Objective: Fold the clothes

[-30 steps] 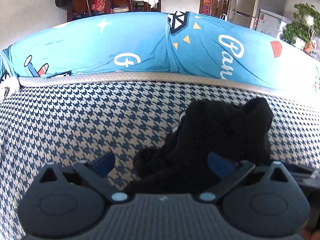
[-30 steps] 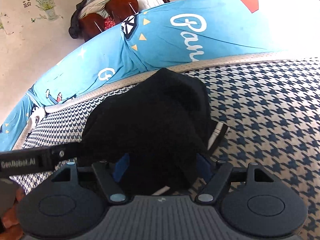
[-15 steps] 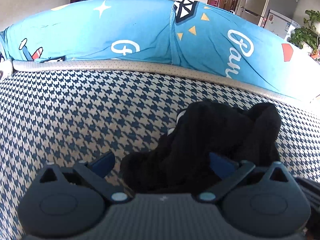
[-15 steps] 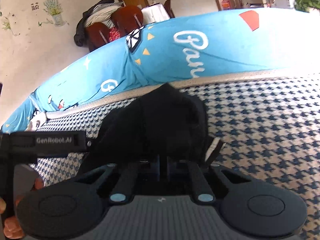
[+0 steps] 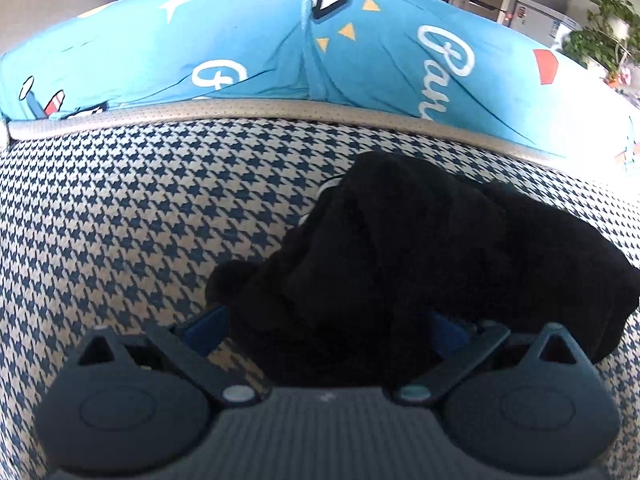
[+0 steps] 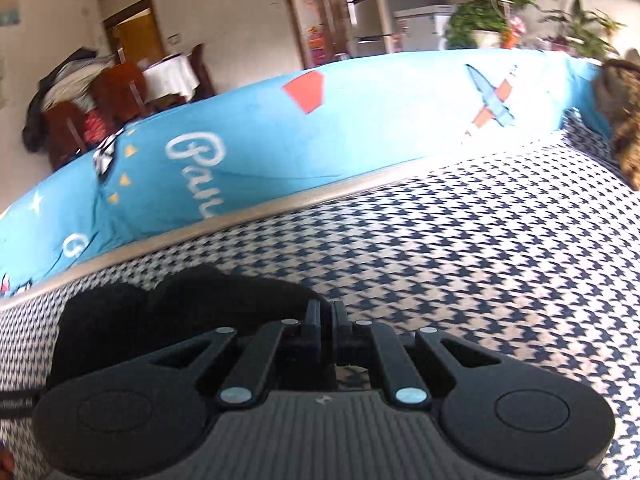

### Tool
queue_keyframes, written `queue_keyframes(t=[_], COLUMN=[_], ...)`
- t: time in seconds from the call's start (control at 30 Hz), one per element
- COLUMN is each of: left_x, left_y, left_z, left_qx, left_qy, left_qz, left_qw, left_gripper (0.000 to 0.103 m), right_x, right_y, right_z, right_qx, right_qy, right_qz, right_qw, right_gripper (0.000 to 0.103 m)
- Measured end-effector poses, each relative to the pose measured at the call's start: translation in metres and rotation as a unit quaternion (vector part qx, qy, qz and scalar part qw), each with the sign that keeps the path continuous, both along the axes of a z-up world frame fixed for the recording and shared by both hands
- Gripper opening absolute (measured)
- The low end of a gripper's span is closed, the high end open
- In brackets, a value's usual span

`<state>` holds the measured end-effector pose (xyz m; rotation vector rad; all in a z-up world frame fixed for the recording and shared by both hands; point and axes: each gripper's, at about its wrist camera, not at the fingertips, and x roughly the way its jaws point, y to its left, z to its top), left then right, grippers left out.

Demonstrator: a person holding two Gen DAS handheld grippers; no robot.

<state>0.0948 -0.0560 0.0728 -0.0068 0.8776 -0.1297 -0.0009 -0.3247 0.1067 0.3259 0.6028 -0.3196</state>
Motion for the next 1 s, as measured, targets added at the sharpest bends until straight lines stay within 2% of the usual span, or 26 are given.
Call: queue_keyframes(t=[0.07,0.17,0.3,0.37,0.43,0.5,0.57,0.67,0.83,0.87,1.0], left_x=[-0.002,-0.001,0.002,0.004,0.005,0.004,0.002,-0.005,-0.016,-0.018,-0.02], left_y=[-0.003,-0.003,-0.005,-0.006,-0.006,-0.006,-0.006,-0.002,0.011,0.015,0.035], left_z=[0.002,0.002,0.001,-0.002,-0.005,-0.006,-0.006,0.003,0.023,0.025,0.026], left_qx=[-0.001,-0.009,-0.008,-0.009,-0.011,-0.009,-0.001,0.01,0.02,0.021,-0.004], left_qy=[-0.006,-0.003,-0.005,0.011,0.024,0.028,0.026,0.007,-0.031,-0.034,-0.017], left_qz=[-0.005,-0.004,0.003,0.005,0.006,0.003,-0.003,-0.009,-0.02,-0.02,-0.008], left_qw=[1.0,0.9999,1.0,0.9999,0.9996,0.9996,0.9996,0.9999,0.9991,0.999,0.9998], left_gripper=[0.103,0.103,0.103,0.103,0.103,0.103,0.103,0.103,0.103,0.103,0.103], right_x=[-0.005,-0.011,0.001,0.01,0.017,0.023,0.025,0.032,0.041,0.043,0.05], right_y=[-0.008,-0.016,-0.004,0.009,0.02,0.031,0.041,0.057,0.074,0.077,0.088], right_z=[0.001,0.005,0.002,0.0,-0.003,-0.004,-0.005,-0.005,-0.008,-0.008,-0.013], right_qx=[0.0,0.024,0.056,0.076,0.092,0.107,0.116,0.122,0.144,0.15,0.17], right_qy=[-0.004,-0.021,-0.028,-0.031,-0.032,-0.031,-0.032,-0.032,-0.028,-0.028,-0.027], right_qz=[-0.019,-0.018,0.045,0.085,0.123,0.153,0.175,0.203,0.231,0.234,0.238], right_qw=[1.0,0.999,0.997,0.993,0.988,0.982,0.977,0.971,0.962,0.96,0.956], right_gripper=[0.007,0.009,0.012,0.013,0.018,0.029,0.036,0.039,0.049,0.055,0.07])
